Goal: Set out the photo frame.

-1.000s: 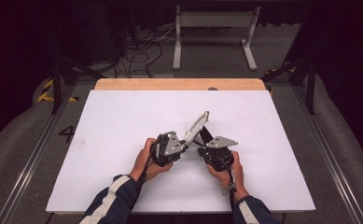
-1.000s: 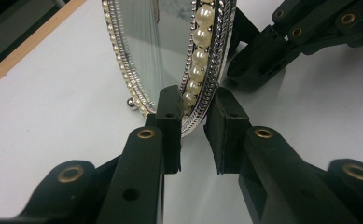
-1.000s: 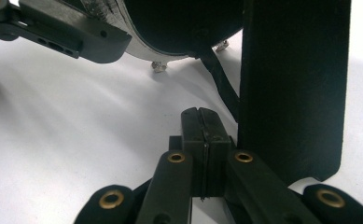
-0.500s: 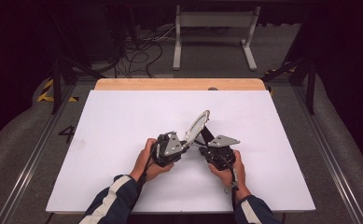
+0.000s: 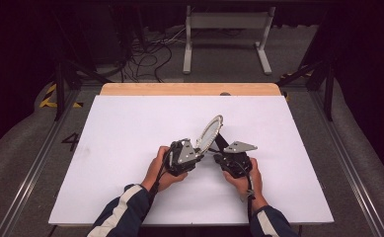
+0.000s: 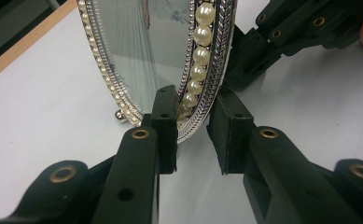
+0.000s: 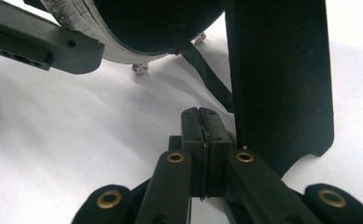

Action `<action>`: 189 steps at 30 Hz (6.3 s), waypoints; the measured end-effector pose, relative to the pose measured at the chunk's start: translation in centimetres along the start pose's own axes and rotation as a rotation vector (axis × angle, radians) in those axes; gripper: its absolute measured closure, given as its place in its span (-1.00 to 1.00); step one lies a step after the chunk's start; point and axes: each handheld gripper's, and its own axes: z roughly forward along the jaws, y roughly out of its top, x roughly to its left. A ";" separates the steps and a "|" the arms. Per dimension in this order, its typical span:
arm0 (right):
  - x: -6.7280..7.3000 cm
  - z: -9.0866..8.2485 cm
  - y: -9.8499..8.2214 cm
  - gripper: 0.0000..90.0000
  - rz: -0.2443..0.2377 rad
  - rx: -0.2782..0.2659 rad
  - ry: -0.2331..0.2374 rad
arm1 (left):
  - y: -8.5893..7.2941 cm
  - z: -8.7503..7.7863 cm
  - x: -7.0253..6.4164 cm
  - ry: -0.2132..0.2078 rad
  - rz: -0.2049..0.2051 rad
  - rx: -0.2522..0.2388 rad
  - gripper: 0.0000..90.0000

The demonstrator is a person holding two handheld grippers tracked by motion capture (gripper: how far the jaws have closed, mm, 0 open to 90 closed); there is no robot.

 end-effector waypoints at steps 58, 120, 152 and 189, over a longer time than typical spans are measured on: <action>4.5 1.5 2.1 0.19 0.153 -0.216 -0.106 | -11.2 -11.0 -0.7 0.092 -0.166 0.077 -0.58; 2.5 -0.9 1.7 0.26 0.153 -0.203 -0.032 | -10.0 -10.1 1.1 0.073 -0.176 0.064 -0.66; 1.9 -0.8 1.5 0.57 0.112 -0.174 0.009 | -2.4 -1.1 5.0 -0.054 -0.194 0.000 -0.58; 0.4 -3.6 1.0 0.23 0.016 -0.146 0.101 | 0.2 2.9 6.0 -0.169 -0.219 -0.039 -0.69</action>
